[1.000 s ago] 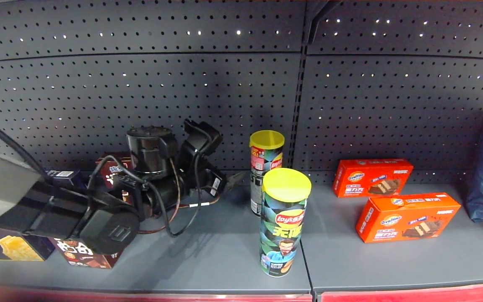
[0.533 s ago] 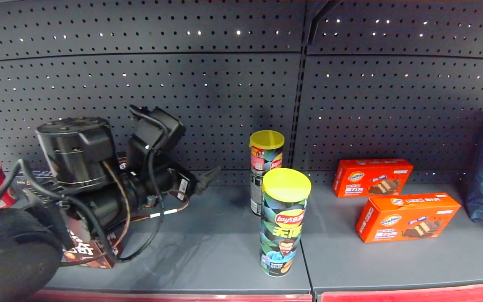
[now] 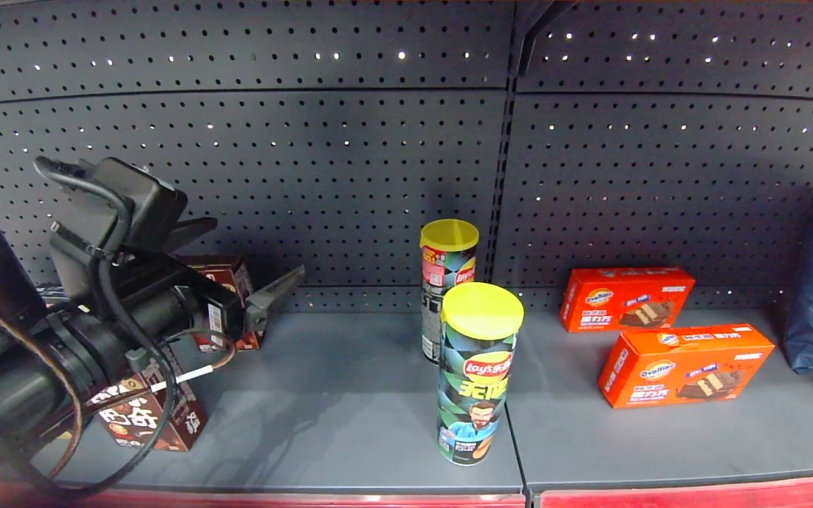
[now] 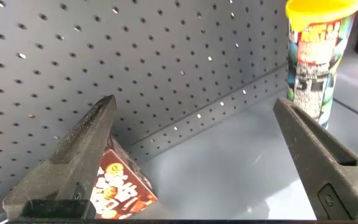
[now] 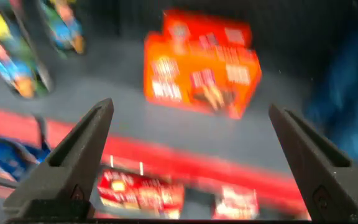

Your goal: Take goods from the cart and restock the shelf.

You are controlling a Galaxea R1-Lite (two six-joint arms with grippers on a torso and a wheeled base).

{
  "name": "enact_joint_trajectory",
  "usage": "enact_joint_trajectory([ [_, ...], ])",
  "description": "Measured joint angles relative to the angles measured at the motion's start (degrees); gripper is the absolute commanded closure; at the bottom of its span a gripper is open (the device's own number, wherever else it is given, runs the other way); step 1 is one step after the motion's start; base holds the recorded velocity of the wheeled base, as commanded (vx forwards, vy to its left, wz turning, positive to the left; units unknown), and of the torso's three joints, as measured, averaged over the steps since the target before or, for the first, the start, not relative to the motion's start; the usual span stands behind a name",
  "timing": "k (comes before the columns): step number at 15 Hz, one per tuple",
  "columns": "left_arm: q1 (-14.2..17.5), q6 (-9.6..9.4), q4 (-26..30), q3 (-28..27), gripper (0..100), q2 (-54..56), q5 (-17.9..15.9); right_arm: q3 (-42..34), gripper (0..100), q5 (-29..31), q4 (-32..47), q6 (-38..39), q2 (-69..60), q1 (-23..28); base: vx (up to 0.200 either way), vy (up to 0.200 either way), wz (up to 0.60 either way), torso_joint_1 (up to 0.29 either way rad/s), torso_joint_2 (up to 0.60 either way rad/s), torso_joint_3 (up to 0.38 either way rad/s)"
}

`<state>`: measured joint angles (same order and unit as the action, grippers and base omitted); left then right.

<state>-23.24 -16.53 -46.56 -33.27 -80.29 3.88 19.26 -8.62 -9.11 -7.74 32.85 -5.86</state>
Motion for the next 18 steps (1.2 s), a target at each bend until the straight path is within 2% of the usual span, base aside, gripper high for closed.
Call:
enact_joint_trajectory([
  [4, 0.28, -0.02, -0.44, 0.69, 0, -0.63, -0.09, 6.34, 0, 8.13, -4.06, 7.67, 20.39, -16.52, 0.0, 0.0, 0.0, 0.0, 0.0, 0.0],
  [6, 0.37, 0.0, -0.95, 0.91, 0, -1.33, -0.16, 8.41, 0, 10.18, -4.63, 10.39, 27.89, -21.07, 0.0, 0.0, 0.0, 0.0, 0.0, 0.0],
  [12, 0.52, -0.33, -1.65, 1.68, 0, -3.95, -0.22, 14.82, 0, 9.76, -6.27, 10.85, 44.09, -25.22, 0.0, 0.0, 0.0, 0.0, 0.0, 0.0],
  [18, 1.16, -0.68, -1.58, 1.24, 0, -5.57, -0.21, 15.74, 0, 9.74, -6.57, 10.75, 49.92, -27.56, 0.0, 0.0, 0.0, 0.0, 0.0, 0.0],
])
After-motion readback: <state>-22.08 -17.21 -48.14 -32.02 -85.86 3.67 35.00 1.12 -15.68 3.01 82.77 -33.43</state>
